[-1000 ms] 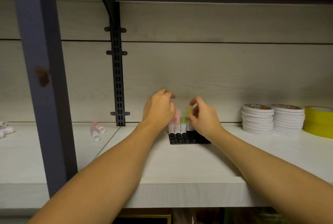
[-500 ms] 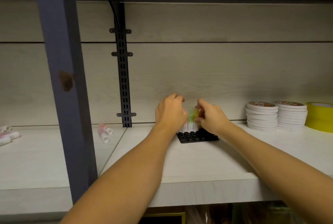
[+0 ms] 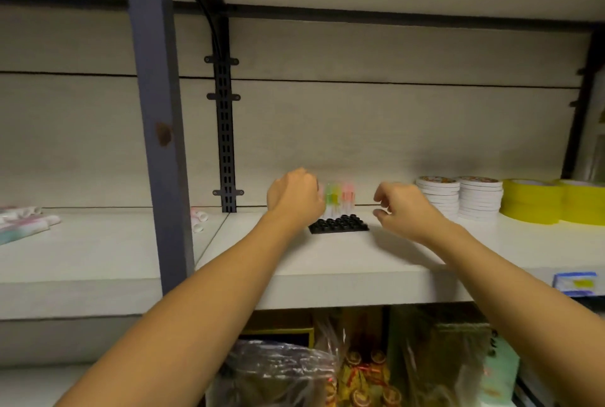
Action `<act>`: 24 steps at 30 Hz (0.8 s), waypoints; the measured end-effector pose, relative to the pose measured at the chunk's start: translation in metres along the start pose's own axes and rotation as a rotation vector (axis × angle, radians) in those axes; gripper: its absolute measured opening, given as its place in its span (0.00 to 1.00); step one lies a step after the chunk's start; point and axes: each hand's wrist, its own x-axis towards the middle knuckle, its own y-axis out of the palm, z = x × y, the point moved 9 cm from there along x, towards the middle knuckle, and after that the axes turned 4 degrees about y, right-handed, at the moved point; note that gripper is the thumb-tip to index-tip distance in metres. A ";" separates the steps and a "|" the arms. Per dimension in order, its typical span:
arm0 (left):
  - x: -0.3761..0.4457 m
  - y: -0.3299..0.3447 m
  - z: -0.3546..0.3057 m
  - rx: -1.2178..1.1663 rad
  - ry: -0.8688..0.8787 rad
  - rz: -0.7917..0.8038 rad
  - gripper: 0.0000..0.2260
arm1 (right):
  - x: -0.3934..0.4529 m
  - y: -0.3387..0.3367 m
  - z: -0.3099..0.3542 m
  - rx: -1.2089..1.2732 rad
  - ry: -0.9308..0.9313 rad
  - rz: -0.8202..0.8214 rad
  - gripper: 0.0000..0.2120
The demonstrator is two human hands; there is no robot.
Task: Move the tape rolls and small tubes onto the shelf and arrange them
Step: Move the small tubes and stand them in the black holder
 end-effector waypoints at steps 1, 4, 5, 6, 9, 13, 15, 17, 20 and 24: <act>-0.008 0.002 -0.002 -0.003 -0.009 0.040 0.10 | -0.007 -0.005 -0.001 -0.008 -0.011 0.004 0.11; -0.033 0.000 -0.009 0.007 -0.031 0.096 0.11 | -0.031 -0.016 -0.003 -0.030 -0.053 0.037 0.12; -0.040 -0.002 -0.012 0.009 -0.038 0.097 0.11 | -0.039 -0.019 -0.003 -0.039 -0.071 0.046 0.12; -0.048 -0.005 -0.016 0.004 -0.045 0.091 0.11 | -0.046 -0.022 -0.003 -0.043 -0.088 0.052 0.12; -0.069 -0.014 -0.025 -0.011 -0.071 0.089 0.12 | -0.065 -0.031 -0.001 -0.052 -0.129 0.071 0.13; -0.096 -0.028 -0.030 -0.031 -0.100 0.123 0.12 | -0.085 -0.040 0.014 -0.040 -0.203 0.075 0.13; -0.110 -0.038 -0.028 -0.024 -0.121 0.129 0.12 | -0.093 -0.042 0.028 -0.025 -0.238 0.087 0.13; -0.123 -0.050 -0.026 -0.016 -0.135 0.131 0.12 | -0.100 -0.042 0.043 0.005 -0.266 0.109 0.13; -0.141 -0.068 -0.021 0.005 -0.131 0.147 0.12 | -0.109 -0.040 0.068 0.041 -0.311 0.144 0.13; -0.166 -0.092 -0.007 0.032 -0.137 0.186 0.13 | -0.117 -0.040 0.103 0.067 -0.363 0.172 0.14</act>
